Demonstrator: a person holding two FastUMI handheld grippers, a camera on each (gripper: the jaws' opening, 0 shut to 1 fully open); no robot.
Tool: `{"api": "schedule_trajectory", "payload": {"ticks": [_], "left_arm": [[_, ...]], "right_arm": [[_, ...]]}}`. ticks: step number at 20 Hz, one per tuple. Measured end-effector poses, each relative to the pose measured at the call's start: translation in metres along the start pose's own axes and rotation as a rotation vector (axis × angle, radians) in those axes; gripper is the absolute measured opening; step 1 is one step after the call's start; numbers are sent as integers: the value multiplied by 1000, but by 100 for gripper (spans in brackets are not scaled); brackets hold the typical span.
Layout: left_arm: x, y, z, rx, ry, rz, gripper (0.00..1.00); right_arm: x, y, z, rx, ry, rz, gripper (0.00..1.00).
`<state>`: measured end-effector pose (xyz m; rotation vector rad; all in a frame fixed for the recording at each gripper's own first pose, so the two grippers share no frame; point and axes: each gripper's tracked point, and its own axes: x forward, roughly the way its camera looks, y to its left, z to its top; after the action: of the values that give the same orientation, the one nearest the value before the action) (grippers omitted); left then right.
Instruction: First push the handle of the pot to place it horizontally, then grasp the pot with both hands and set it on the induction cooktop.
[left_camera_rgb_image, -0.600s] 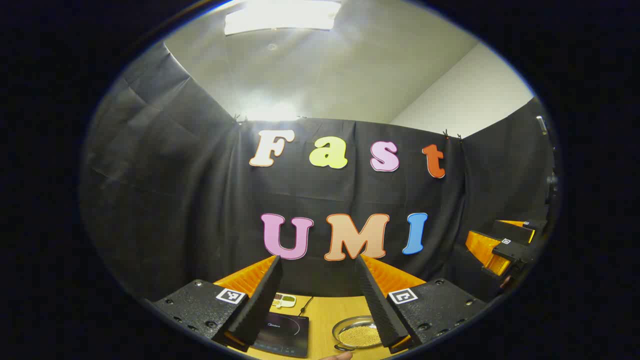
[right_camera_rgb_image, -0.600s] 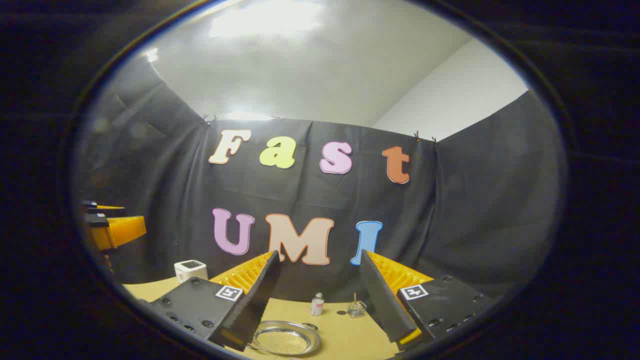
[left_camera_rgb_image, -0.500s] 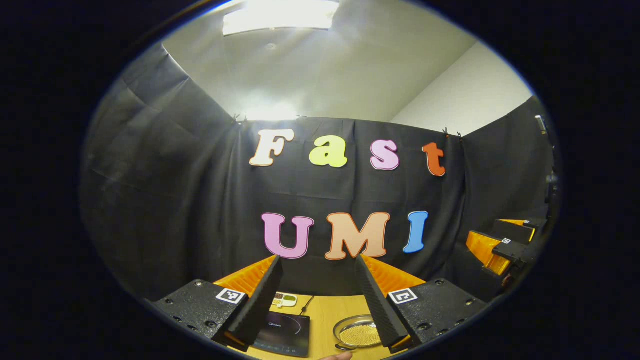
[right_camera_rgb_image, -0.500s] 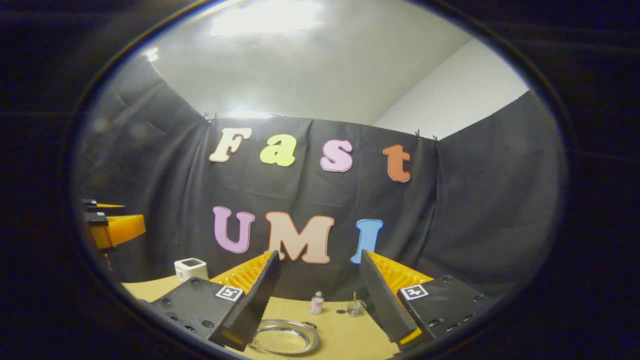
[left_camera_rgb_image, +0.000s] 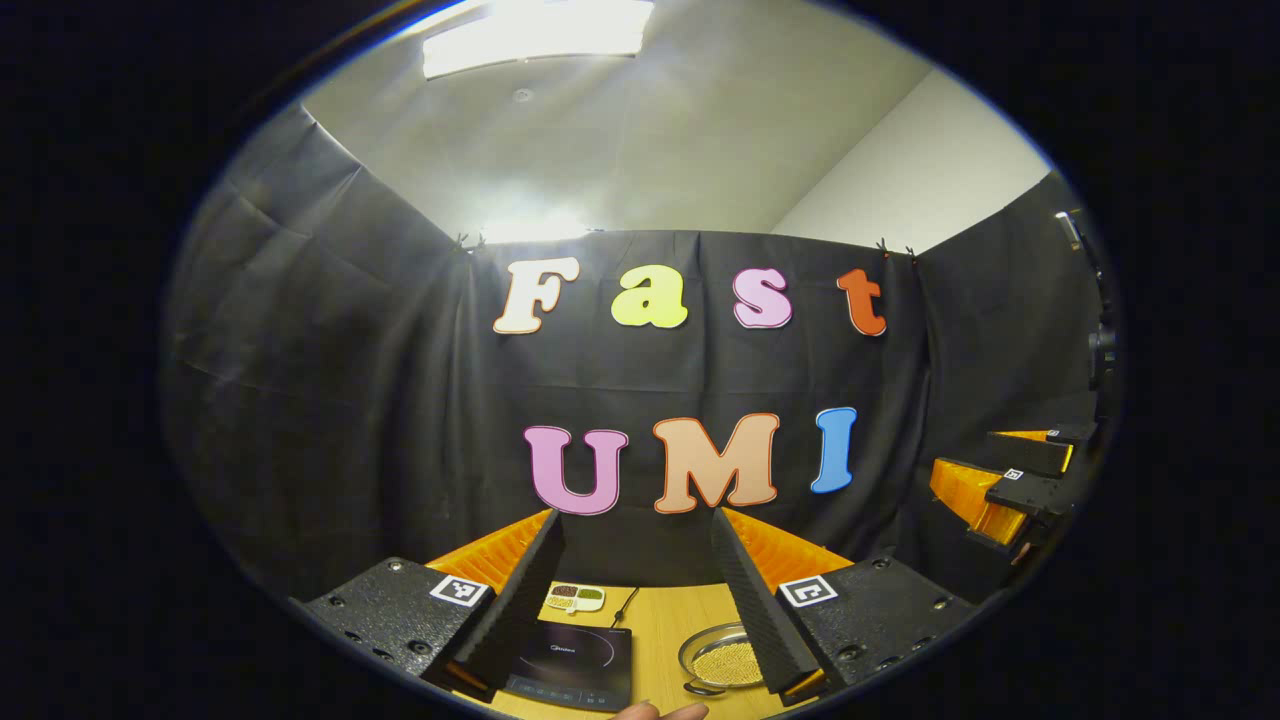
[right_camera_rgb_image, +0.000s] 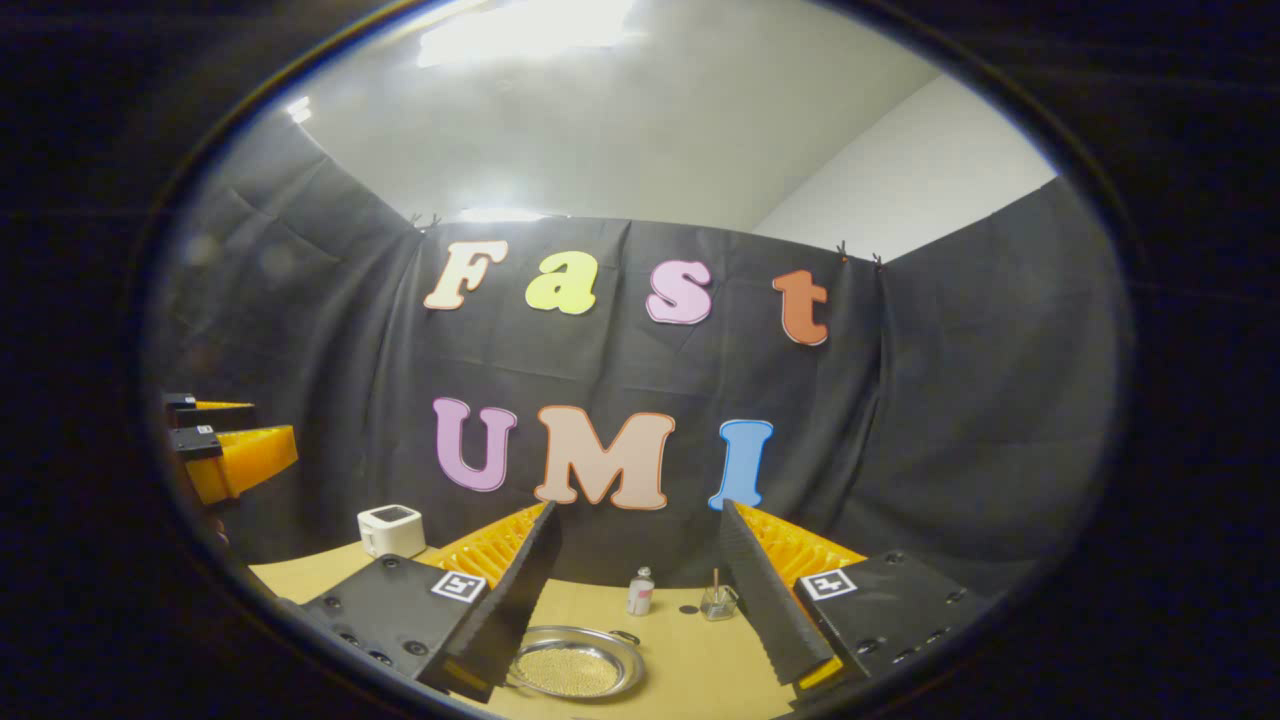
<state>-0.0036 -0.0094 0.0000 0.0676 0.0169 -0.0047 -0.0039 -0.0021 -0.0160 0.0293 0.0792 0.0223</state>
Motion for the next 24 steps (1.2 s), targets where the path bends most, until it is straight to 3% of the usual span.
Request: {"api": "schedule_trajectory", "payload": {"ticks": [4, 5, 6, 8, 9, 11, 12, 17, 18, 19, 20, 21, 22, 24], "left_arm": [[-5, -1, 3, 24, -4, -1, 90], [-7, -1, 2, 31, -2, 0, 86], [-10, -1, 3, 38, -3, 4, 90], [-13, 1, 4, 46, -2, 12, 86], [-16, 0, 3, 47, 2, 16, 90], [-21, 3, -2, 49, 17, 27, 90], [-23, 4, -5, 48, 26, 34, 86], [-33, 9, -16, 40, 76, 86, 95], [-36, 9, -17, 39, 80, 94, 87], [-36, 9, -16, 42, 81, 106, 86], [-36, 11, -19, 45, 94, 118, 86], [-38, 11, -25, 45, 110, 124, 90], [-39, 11, -24, 39, 104, 120, 87], [-32, 16, -27, 36, 105, 117, 90]], "right_arm": [[-2, -4, 1, 32, 12, 0, 95], [-3, -3, 1, 35, 15, 2, 95], [-4, -4, -1, 37, 19, 6, 98], [-6, -2, -3, 39, 25, 16, 95], [-7, -1, -3, 41, 28, 23, 100], [-8, 3, -6, 46, 33, 41, 96], [-7, 4, -9, 46, 38, 49, 94], [-5, 9, -22, 59, 61, 90, 94], [-4, 7, -24, 64, 58, 93, 94], [-2, 8, -23, 68, 45, 102, 86], [0, 10, -25, 68, 37, 103, 89], [0, 12, -29, 65, 47, 107, 88], [1, 19, -35, 66, 53, 122, 82], [7, 28, -37, 55, 56, 131, 80]]}}
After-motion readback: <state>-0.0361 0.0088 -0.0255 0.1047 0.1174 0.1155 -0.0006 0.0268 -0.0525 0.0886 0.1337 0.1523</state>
